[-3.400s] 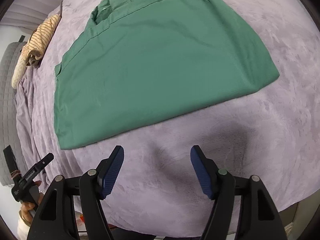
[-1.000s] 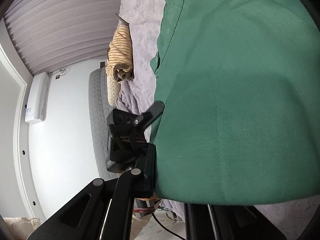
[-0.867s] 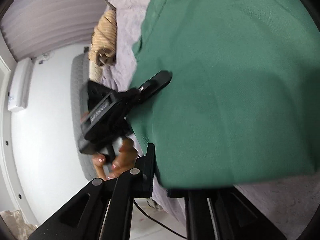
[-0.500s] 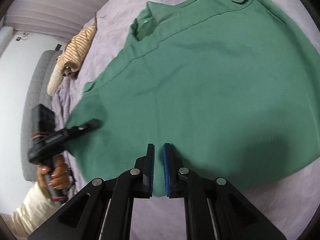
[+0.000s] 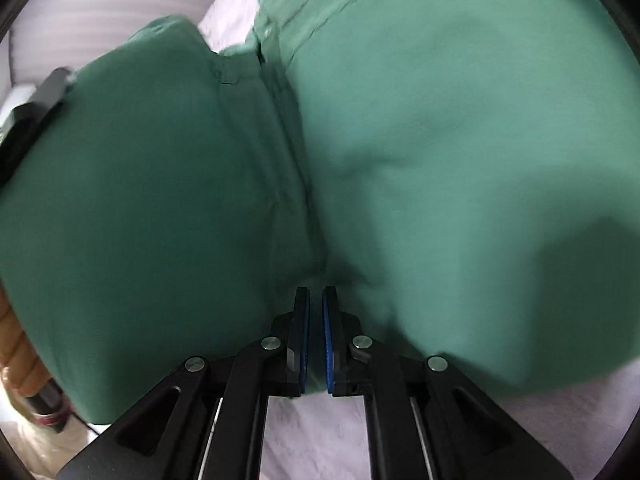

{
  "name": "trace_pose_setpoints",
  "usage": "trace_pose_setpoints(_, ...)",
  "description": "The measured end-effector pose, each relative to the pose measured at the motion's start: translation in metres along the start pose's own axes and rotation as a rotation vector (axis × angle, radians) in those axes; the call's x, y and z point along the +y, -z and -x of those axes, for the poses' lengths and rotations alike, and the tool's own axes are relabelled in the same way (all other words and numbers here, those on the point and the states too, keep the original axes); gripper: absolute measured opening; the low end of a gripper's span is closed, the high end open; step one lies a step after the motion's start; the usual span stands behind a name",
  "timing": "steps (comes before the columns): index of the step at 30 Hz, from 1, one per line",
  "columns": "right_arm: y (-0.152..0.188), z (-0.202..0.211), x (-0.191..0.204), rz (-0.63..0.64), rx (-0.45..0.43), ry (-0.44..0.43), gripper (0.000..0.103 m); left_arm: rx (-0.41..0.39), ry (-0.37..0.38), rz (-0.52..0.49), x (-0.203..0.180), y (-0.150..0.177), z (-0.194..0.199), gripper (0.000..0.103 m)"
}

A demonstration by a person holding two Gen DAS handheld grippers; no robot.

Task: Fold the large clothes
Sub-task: 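Fold the lifted jacket over onto itself and open both tools, then pinch and tidy the folded jacket edge with the right tool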

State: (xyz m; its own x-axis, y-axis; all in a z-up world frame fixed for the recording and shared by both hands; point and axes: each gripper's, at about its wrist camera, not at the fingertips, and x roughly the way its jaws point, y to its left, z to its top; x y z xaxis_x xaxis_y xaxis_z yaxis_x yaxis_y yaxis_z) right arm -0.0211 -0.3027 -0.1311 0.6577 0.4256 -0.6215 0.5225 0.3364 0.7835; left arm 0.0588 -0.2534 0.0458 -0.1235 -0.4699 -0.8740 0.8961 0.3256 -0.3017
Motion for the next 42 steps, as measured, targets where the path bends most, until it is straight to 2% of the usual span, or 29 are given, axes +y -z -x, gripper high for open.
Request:
trace_pose_setpoints(3,-0.001,0.043,-0.026,-0.064,-0.069,-0.056,0.008,0.059,-0.067,-0.095,-0.048,-0.018,-0.047,0.017)
trace_pose_setpoints(5,-0.001,0.070,-0.052,-0.118,-0.118,-0.075,0.008,0.107,-0.111,-0.108,-0.069,-0.023,-0.086,0.017)
trace_pose_setpoints(7,0.000,0.088,-0.078,-0.179,-0.146,-0.095,0.009,0.152,-0.156,-0.110,-0.082,-0.022,-0.121,0.026)
trace_pose_setpoints(8,0.001,0.094,-0.091,-0.211,-0.152,-0.095,0.009,0.169,-0.164,-0.105,-0.088,-0.020,-0.137,0.035)
trace_pose_setpoints(9,0.003,0.099,-0.104,-0.244,-0.155,-0.101,0.011,0.176,-0.165,-0.099,-0.092,-0.018,-0.146,0.043)
trace_pose_setpoints(10,0.005,0.103,-0.116,-0.274,-0.159,-0.118,0.011,0.179,-0.143,-0.093,-0.097,-0.016,-0.153,0.045)
trace_pose_setpoints(11,0.007,0.105,-0.123,-0.293,-0.164,-0.134,0.011,0.183,-0.112,-0.089,-0.103,-0.014,-0.158,0.046)
trace_pose_setpoints(14,0.011,0.113,-0.137,-0.322,-0.176,-0.173,0.011,0.171,-0.117,-0.121,-0.118,-0.013,-0.166,0.068)
trace_pose_setpoints(15,0.012,0.115,-0.139,-0.324,-0.177,-0.176,0.011,0.160,-0.106,-0.129,-0.122,-0.013,-0.166,0.068)
trace_pose_setpoints(17,0.014,0.118,-0.140,-0.323,-0.175,-0.174,0.011,0.160,-0.094,-0.128,-0.126,-0.012,-0.165,0.070)
trace_pose_setpoints(18,0.013,0.120,-0.140,-0.320,-0.175,-0.167,0.011,0.155,-0.086,-0.123,-0.126,-0.011,-0.162,0.081)
trace_pose_setpoints(19,0.010,0.120,-0.138,-0.319,-0.176,-0.158,0.011,0.142,-0.074,-0.116,-0.125,-0.011,-0.158,0.088)
trace_pose_setpoints(20,0.008,0.118,-0.133,-0.317,-0.179,-0.149,0.011,0.117,-0.063,-0.107,-0.124,-0.011,-0.152,0.093)
trace_pose_setpoints(21,0.008,0.120,-0.131,-0.315,-0.183,-0.134,0.013,0.089,-0.052,-0.101,-0.123,-0.010,-0.145,0.093)
trace_pose_setpoints(23,0.013,0.123,-0.126,-0.306,-0.201,-0.126,0.036,0.049,-0.043,-0.083,-0.117,-0.007,-0.128,0.095)
trace_pose_setpoints(24,0.013,0.127,-0.124,-0.302,-0.214,-0.124,0.058,0.031,-0.045,-0.070,-0.111,-0.005,-0.118,0.103)
trace_pose_setpoints(25,0.013,0.131,-0.121,-0.295,-0.228,-0.127,0.068,0.005,-0.051,-0.057,-0.104,-0.003,-0.107,0.103)
trace_pose_setpoints(26,0.012,0.134,-0.118,-0.289,-0.237,-0.124,0.069,-0.018,-0.063,-0.041,-0.096,-0.004,-0.098,0.103)
trace_pose_setpoints(30,0.017,0.148,-0.104,-0.258,-0.266,-0.043,0.069,-0.056,-0.184,0.031,-0.052,0.010,-0.068,0.103)
trace_pose_setpoints(32,0.017,0.157,-0.085,-0.210,-0.283,0.036,0.070,-0.049,-0.248,0.058,-0.031,0.029,-0.056,0.103)
trace_pose_setpoints(34,0.018,0.167,-0.072,-0.136,-0.299,0.108,0.077,-0.023,-0.296,0.083,-0.015,0.054,-0.047,0.103)
trace_pose_setpoints(35,0.018,0.169,-0.062,-0.096,-0.304,0.133,0.082,-0.005,-0.310,0.092,-0.010,0.067,-0.045,0.103)
trace_pose_setpoints(39,0.004,0.144,-0.017,0.063,-0.252,0.295,0.082,0.098,-0.310,0.081,-0.011,0.114,-0.055,0.103)
trace_pose_setpoints(42,-0.001,0.119,-0.003,0.121,-0.204,0.372,0.082,0.129,-0.293,0.034,-0.030,0.133,-0.072,0.103)
